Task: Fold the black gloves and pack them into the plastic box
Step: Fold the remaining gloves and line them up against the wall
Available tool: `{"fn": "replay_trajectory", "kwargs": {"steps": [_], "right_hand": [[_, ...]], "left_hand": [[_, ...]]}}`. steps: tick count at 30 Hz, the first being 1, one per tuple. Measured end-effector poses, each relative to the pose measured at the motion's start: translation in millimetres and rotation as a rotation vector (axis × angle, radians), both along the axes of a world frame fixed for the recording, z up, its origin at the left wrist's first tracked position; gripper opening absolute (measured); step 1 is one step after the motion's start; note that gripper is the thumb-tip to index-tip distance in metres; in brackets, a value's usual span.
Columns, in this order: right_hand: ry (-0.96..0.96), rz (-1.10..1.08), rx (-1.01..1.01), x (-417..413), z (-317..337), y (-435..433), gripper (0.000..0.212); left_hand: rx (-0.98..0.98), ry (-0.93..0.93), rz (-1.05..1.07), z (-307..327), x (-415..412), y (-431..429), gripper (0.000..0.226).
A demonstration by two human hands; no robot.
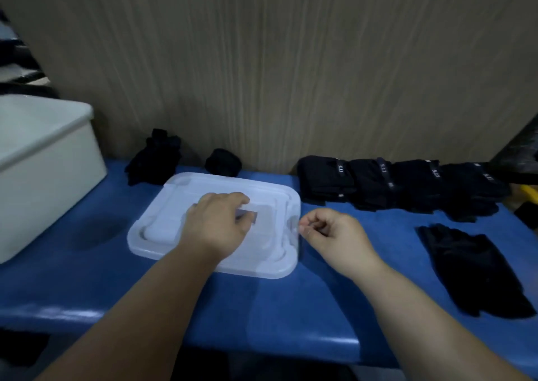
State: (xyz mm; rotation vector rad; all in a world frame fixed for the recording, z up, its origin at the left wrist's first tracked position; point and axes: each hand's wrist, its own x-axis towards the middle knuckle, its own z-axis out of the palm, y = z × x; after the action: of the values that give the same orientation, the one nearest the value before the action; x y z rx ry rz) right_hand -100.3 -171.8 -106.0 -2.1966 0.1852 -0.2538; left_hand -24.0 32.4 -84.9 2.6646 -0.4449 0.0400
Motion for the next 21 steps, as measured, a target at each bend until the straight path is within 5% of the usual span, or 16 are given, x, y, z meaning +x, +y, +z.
{"fn": "replay_trajectory", "kwargs": {"steps": [7,14,21], "right_hand": [[-0.055,0.051,-0.063,82.1,13.7,58.6,0.008],[0.079,0.014,-0.132,158.6,13.9,102.0,0.064],[0.071,0.02,-0.304,178.7,8.1,105.1,0.051]], "left_hand": [[-0.127,0.174,0.196,-11.3,34.4,53.0,0.048],[-0.219,0.255,0.193,-13.7,41.5,62.6,0.041],[-0.317,0.299,0.191,-14.4,45.7,60.8,0.042]]}}
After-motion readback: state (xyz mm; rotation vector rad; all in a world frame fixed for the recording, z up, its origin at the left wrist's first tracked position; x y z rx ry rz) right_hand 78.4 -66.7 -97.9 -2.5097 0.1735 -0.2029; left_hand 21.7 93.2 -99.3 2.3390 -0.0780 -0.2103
